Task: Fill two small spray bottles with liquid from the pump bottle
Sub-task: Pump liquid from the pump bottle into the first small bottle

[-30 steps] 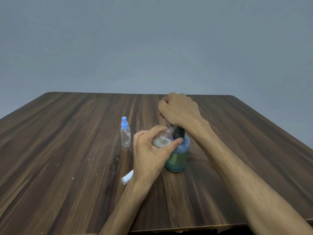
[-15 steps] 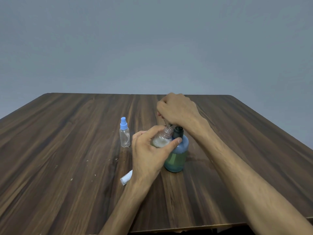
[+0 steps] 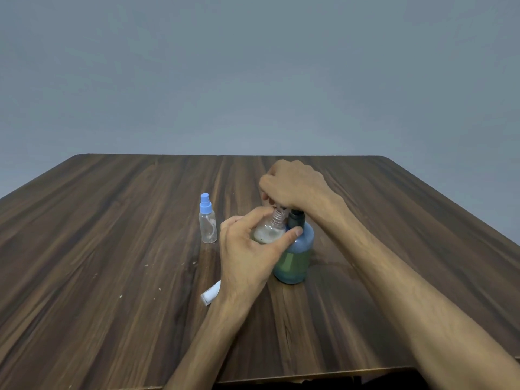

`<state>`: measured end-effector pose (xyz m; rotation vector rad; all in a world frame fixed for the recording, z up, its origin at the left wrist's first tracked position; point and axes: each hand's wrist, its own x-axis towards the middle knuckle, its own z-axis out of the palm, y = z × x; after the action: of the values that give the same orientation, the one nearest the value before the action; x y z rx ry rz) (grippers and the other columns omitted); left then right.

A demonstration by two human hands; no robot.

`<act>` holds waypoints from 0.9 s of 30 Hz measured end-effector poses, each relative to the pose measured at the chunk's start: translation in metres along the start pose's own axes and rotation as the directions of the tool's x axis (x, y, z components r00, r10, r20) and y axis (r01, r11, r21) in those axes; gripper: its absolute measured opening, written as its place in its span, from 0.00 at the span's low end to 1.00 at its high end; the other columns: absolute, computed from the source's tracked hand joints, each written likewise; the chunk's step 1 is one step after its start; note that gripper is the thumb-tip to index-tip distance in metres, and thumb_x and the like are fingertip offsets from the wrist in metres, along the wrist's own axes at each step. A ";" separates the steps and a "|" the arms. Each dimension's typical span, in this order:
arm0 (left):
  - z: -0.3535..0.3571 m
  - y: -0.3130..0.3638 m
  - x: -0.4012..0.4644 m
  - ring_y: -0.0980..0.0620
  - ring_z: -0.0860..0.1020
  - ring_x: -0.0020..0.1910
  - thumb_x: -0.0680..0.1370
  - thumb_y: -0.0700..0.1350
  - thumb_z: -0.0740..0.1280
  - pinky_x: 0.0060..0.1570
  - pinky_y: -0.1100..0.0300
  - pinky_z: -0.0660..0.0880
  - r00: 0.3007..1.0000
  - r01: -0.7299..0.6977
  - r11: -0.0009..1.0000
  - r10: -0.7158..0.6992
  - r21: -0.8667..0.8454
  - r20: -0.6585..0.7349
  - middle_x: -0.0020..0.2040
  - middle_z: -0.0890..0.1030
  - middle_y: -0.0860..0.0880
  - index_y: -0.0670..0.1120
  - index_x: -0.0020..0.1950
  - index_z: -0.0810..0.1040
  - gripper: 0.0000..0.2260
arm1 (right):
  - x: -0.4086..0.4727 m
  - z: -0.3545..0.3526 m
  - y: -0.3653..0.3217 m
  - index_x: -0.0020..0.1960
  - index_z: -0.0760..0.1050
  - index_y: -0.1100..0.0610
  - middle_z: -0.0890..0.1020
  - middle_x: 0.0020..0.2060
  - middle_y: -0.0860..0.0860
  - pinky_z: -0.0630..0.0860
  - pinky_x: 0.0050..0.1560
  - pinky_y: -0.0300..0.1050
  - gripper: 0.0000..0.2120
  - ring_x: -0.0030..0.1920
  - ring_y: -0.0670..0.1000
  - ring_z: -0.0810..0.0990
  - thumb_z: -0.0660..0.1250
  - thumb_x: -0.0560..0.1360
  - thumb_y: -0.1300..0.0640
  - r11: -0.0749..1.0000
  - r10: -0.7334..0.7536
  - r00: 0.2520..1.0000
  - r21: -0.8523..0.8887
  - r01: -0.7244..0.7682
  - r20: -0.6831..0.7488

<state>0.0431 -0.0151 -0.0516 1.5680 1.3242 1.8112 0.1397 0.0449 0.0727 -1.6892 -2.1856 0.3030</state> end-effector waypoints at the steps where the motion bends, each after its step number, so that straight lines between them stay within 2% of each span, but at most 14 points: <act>1: 0.000 0.000 -0.001 0.41 0.87 0.53 0.67 0.63 0.81 0.55 0.38 0.84 1.000 -0.005 1.000 0.005 0.000 0.002 0.45 0.89 0.56 0.58 0.50 0.88 0.16 | 0.001 0.000 0.000 0.49 0.85 0.54 0.87 0.44 0.51 0.76 0.48 0.51 0.16 0.47 0.56 0.84 0.59 0.77 0.51 1.000 -0.005 1.000 0.018 0.005 -0.025; 6: 0.000 0.002 0.002 0.42 0.87 0.52 0.67 0.62 0.81 0.56 0.37 0.83 1.000 -0.006 1.000 0.006 0.004 -0.008 0.46 0.89 0.57 0.57 0.51 0.88 0.16 | 0.001 0.004 0.002 0.50 0.85 0.54 0.86 0.44 0.51 0.72 0.45 0.50 0.16 0.46 0.56 0.82 0.60 0.77 0.51 1.000 0.014 1.000 0.001 -0.014 0.011; 10: 0.000 0.002 -0.001 0.43 0.87 0.52 0.67 0.62 0.81 0.55 0.38 0.84 1.000 -0.010 1.000 0.010 0.003 -0.003 0.45 0.89 0.56 0.57 0.50 0.88 0.16 | 0.002 0.002 0.003 0.48 0.85 0.54 0.86 0.43 0.51 0.73 0.45 0.50 0.15 0.45 0.57 0.83 0.60 0.77 0.51 0.999 -0.008 0.997 0.037 0.011 -0.077; 13: 0.000 0.003 0.000 0.45 0.87 0.50 0.67 0.61 0.81 0.54 0.38 0.84 1.000 -0.015 1.000 0.015 0.004 -0.008 0.45 0.89 0.56 0.55 0.50 0.89 0.16 | 0.000 0.006 0.003 0.50 0.85 0.54 0.86 0.44 0.52 0.70 0.44 0.50 0.15 0.45 0.56 0.81 0.60 0.77 0.51 1.000 0.012 0.999 0.002 -0.012 -0.030; 18: 0.000 0.000 -0.001 0.38 0.86 0.55 0.67 0.63 0.81 0.55 0.38 0.84 1.000 0.002 1.000 -0.002 -0.004 -0.001 0.46 0.89 0.55 0.60 0.50 0.87 0.15 | 0.000 0.002 0.002 0.46 0.85 0.56 0.85 0.40 0.51 0.71 0.42 0.49 0.15 0.42 0.55 0.82 0.60 0.77 0.52 0.999 -0.011 0.994 0.040 0.015 -0.105; 21: 0.000 0.001 0.001 0.40 0.86 0.54 0.67 0.63 0.81 0.54 0.38 0.84 1.000 0.014 1.000 -0.014 0.012 0.000 0.45 0.89 0.56 0.59 0.50 0.88 0.16 | -0.001 0.004 0.002 0.48 0.85 0.55 0.86 0.43 0.51 0.74 0.46 0.51 0.16 0.45 0.56 0.82 0.59 0.77 0.51 1.000 0.018 1.000 0.006 -0.018 0.002; 25: 0.000 -0.001 -0.001 0.40 0.86 0.54 0.67 0.63 0.81 0.54 0.38 0.84 1.000 -0.001 1.000 0.001 0.006 0.002 0.45 0.89 0.56 0.59 0.49 0.87 0.16 | -0.001 -0.002 0.000 0.47 0.85 0.54 0.88 0.44 0.50 0.80 0.53 0.52 0.18 0.47 0.56 0.85 0.58 0.74 0.49 0.999 0.015 1.000 0.050 -0.015 -0.014; 27: 0.000 0.001 0.000 0.40 0.86 0.54 0.67 0.63 0.81 0.54 0.38 0.84 1.000 0.002 1.000 -0.002 0.006 0.001 0.45 0.89 0.56 0.59 0.50 0.88 0.16 | -0.001 -0.001 0.000 0.48 0.85 0.54 0.87 0.44 0.50 0.79 0.51 0.52 0.19 0.46 0.55 0.84 0.57 0.73 0.49 0.998 0.025 0.999 0.056 -0.026 0.024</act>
<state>0.0435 -0.0151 -0.0511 1.5703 1.3312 1.8066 0.1406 0.0438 0.0732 -1.6925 -2.1529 0.3894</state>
